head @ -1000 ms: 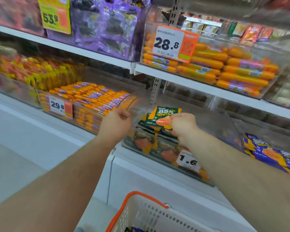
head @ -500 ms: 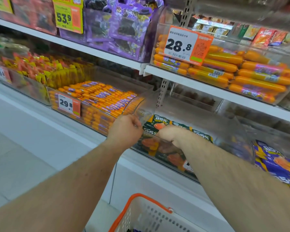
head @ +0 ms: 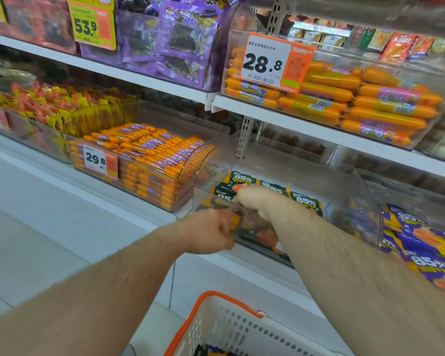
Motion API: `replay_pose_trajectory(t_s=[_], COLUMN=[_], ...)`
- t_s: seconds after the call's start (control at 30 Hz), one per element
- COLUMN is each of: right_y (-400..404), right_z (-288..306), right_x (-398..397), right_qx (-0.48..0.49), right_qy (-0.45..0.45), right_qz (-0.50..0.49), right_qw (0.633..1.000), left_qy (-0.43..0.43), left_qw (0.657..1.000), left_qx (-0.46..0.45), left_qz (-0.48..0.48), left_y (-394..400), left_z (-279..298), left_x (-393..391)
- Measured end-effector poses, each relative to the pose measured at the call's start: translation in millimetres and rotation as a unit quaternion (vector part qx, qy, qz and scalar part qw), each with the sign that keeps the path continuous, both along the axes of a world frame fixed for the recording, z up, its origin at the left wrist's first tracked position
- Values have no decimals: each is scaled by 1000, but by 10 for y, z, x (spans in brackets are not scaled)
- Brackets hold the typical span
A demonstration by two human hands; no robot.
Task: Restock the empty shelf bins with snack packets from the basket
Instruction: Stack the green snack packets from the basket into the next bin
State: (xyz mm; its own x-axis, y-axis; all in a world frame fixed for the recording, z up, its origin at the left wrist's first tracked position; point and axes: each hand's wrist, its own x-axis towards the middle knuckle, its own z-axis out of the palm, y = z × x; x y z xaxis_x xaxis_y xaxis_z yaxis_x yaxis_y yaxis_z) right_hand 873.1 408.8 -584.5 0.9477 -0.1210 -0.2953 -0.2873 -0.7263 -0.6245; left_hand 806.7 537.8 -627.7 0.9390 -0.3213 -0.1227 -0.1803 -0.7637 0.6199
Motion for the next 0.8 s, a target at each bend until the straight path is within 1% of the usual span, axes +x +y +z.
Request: replay_pose_trajectory(t_s=[0.03, 0.07, 0.1, 0.13, 0.17, 0.2, 0.23, 0.27, 0.33, 0.4, 0.43, 0.47, 0.5, 0.53, 0.57, 0.6, 0.67, 0.7, 0.8], right_y=[-37, -84, -126, -167, -212, -262, -332, -413, -589, -772, -864, -939, -993, -1022, -1026, -1011, -955, -922, -784], right_z=[-19, -64, -109, -181, -313, -509, -773, -1068, -1686, -2273, -2518, -2721, -2881, -3016, -3129, -3212, -3346, -3405, -3491], right_x=[-38, -90, -263, -484, -669, -835, -966, -1084, -1289, -1465, -1537, -1610, -1695, -1781, -1858, -1919, -1977, -1988, -1980], right_qx=[-21, -40, -48, -54, -36, -27, -22, -25, -33, -53, -75, -110, -137, -135, -106, -60, 11, 23, 55], right_qy=[-109, -275, -451, -585, -657, -679, -667, -638, -542, -405, -317, -217, -117, -27, 40, 88, 149, 169, 210], right_qz=[-29, -53, -48, -13, 28, 66, 89, 98, 111, 120, 127, 139, 148, 134, 93, 25, -132, -186, -270], right_qw=[993, 959, 890, 809, 752, 730, 740, 764, 832, 905, 937, 960, 973, 981, 989, 994, 980, 968, 938], left_qy=[28, 56, 82, 110, 130, 150, 163, 172, 183, 185, 182, 182, 179, 176, 173, 172, 173, 173, 174], left_qw=[998, 994, 988, 979, 968, 954, 941, 928, 907, 889, 886, 882, 884, 884, 885, 884, 880, 878, 879], left_qx=[41, 74, 97, 128, 162, 198, 229, 254, 301, 340, 348, 359, 356, 358, 356, 356, 360, 363, 363], left_qz=[-31, -61, -90, -114, -141, -167, -191, -210, -230, -244, -247, -244, -245, -243, -245, -248, -257, -258, -255], left_y=[-40, -80, -124, -184, -240, -289, -335, -373, -442, -493, -525, -555, -583, -614, -638, -660, -694, -708, -744], left_z=[-37, -67, -107, -146, -188, -241, -284, -336, -455, -586, -636, -680, -708, -729, -754, -772, -807, -819, -831], left_x=[-52, -108, -162, -221, -264, -298, -336, -367, -405, -420, -424, -426, -433, -438, -440, -437, -423, -413, -361])
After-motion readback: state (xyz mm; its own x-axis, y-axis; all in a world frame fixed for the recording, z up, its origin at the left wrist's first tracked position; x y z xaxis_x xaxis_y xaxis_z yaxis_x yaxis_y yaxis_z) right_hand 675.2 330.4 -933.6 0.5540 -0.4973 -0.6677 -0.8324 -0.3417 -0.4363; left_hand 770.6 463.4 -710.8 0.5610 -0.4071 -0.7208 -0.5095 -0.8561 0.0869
